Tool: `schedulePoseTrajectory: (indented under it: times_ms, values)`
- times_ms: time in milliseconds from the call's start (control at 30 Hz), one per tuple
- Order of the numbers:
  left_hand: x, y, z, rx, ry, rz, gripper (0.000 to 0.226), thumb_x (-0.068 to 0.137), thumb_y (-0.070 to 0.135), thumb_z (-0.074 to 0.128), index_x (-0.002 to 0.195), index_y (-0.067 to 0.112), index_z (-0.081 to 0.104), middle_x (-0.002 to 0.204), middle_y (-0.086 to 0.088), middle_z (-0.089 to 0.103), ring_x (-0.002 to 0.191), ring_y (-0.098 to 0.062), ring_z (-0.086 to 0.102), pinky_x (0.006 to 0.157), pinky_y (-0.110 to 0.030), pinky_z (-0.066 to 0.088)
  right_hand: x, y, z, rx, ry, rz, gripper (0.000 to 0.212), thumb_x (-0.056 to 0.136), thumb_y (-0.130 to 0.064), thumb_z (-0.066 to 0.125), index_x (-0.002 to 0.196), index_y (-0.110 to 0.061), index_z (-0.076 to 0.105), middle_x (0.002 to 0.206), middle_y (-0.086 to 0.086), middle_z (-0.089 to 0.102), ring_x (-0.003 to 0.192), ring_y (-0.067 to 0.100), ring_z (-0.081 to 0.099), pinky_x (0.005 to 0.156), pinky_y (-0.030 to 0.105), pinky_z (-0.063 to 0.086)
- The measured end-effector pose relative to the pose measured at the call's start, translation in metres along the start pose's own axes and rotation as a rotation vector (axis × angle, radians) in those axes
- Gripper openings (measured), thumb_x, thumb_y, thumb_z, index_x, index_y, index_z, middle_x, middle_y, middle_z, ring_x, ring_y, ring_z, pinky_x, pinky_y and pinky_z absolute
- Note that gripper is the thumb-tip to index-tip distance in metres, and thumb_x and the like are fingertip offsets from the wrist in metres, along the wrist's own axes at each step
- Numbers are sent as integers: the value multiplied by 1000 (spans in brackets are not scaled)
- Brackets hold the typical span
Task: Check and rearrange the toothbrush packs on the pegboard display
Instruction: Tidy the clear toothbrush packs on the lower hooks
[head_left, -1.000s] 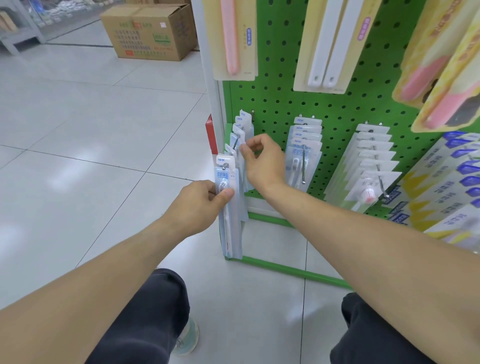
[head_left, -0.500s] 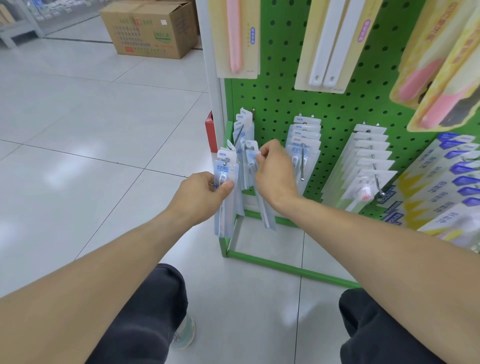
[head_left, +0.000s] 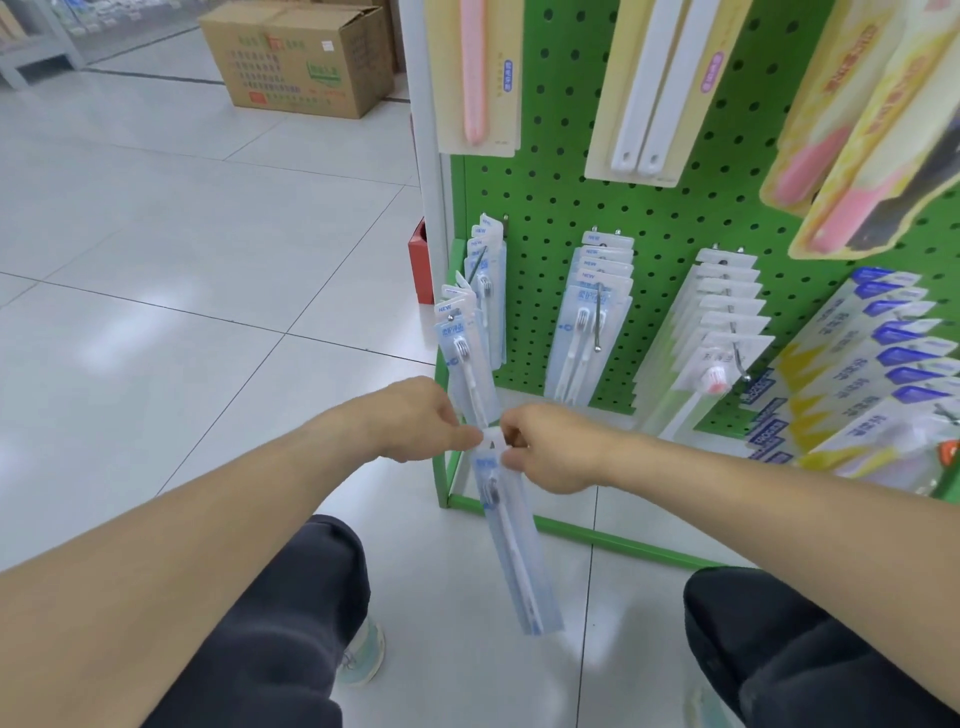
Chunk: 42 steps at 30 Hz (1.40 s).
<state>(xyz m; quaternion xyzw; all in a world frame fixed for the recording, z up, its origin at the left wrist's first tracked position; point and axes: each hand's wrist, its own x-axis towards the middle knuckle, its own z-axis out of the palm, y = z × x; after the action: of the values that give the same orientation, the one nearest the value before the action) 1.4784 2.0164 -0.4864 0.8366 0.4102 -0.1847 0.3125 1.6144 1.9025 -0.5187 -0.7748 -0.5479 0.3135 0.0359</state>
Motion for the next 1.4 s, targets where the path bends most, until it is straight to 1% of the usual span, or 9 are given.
schedulePoseTrajectory:
  times_ms: [167, 300, 467, 667, 800, 900, 1067, 1233, 1400]
  values:
    - [-20, 15, 2, -218, -27, 216, 25, 94, 48, 63, 99, 24, 69, 93, -1, 74, 86, -20, 72, 83, -38, 61, -21, 10, -8, 354, -105, -94, 18, 103, -24, 55, 107, -7, 52, 81, 6, 56, 58, 15, 50, 57, 31, 45]
    - [-25, 23, -2, -245, 77, 280, 16, 95, 36, 67, 89, 22, 67, 82, -2, 77, 65, -15, 74, 58, -19, 53, -32, 15, -14, 554, -70, -139, 21, 104, -33, 53, 94, -15, 51, 71, -1, 54, 59, 16, 51, 61, 33, 45]
    - [-23, 30, -1, -450, 122, 292, 21, 95, 28, 69, 83, 11, 66, 73, -7, 77, 54, -16, 70, 54, -19, 55, -37, 18, -11, 681, 50, -196, 29, 109, -31, 38, 87, -14, 46, 76, 1, 53, 58, 15, 56, 55, 31, 46]
    - [-23, 35, 5, -722, 173, 322, 23, 98, 20, 64, 94, -2, 66, 68, -7, 73, 56, -15, 67, 58, -29, 60, -36, 26, -7, 601, 321, -245, 55, 105, -45, 44, 81, 4, 48, 64, 10, 46, 54, 17, 44, 56, 32, 39]
    - [-21, 35, 12, -794, 171, 359, 24, 100, 21, 60, 104, -3, 64, 80, -12, 75, 69, -23, 70, 67, -39, 64, -37, 26, -6, 531, 491, -266, 50, 103, -43, 47, 64, -13, 44, 55, -6, 36, 52, 10, 32, 53, 30, 30]
    - [-23, 34, 14, -738, 60, 391, 21, 102, 23, 57, 109, 5, 65, 88, -15, 75, 69, -28, 70, 68, -40, 64, -37, 28, -7, 575, 542, -247, 53, 103, -44, 47, 68, -4, 49, 55, -4, 38, 52, 15, 35, 53, 39, 36]
    - [-26, 35, 15, -713, 63, 403, 16, 102, 19, 56, 99, 6, 64, 73, -11, 76, 64, -24, 74, 65, -33, 64, -38, 31, -9, 626, 546, -235, 52, 99, -50, 53, 67, -10, 51, 56, 2, 42, 54, 16, 37, 53, 45, 40]
    - [-26, 36, 15, -713, 88, 373, 19, 100, 20, 60, 100, 3, 66, 76, -19, 75, 62, -27, 74, 62, -34, 63, -45, 31, -14, 620, 599, -202, 27, 92, -44, 68, 89, -21, 54, 59, -2, 60, 47, 13, 53, 51, 32, 47]
    - [-21, 33, 17, -721, 127, 315, 18, 99, 20, 62, 97, 3, 67, 69, -15, 72, 58, -28, 72, 55, -30, 60, -53, 24, -10, 669, 579, -210, 20, 95, -30, 69, 94, -20, 51, 68, 6, 63, 52, 27, 64, 43, 38, 54]
